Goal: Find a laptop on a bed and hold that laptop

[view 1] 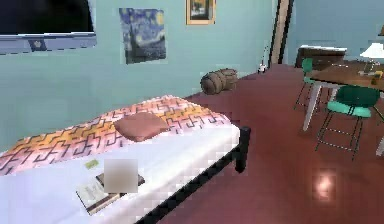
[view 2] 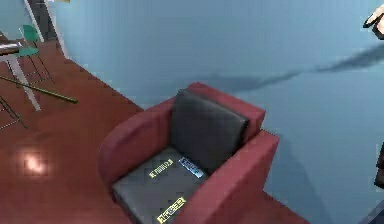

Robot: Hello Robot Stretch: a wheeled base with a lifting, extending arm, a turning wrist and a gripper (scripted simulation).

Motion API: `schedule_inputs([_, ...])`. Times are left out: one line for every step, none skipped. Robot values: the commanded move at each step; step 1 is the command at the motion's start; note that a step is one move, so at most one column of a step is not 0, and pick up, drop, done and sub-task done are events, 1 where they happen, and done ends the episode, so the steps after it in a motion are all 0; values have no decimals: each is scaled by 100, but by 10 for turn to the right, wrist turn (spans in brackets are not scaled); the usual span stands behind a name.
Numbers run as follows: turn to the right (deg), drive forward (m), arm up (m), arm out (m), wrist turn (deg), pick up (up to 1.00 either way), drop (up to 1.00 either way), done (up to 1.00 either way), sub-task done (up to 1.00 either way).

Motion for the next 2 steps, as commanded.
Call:
schedule_inputs([-450,0,0,0,0,0,0,0,0])
schedule_inputs([0,30,0,0,0,0,0,0,0])
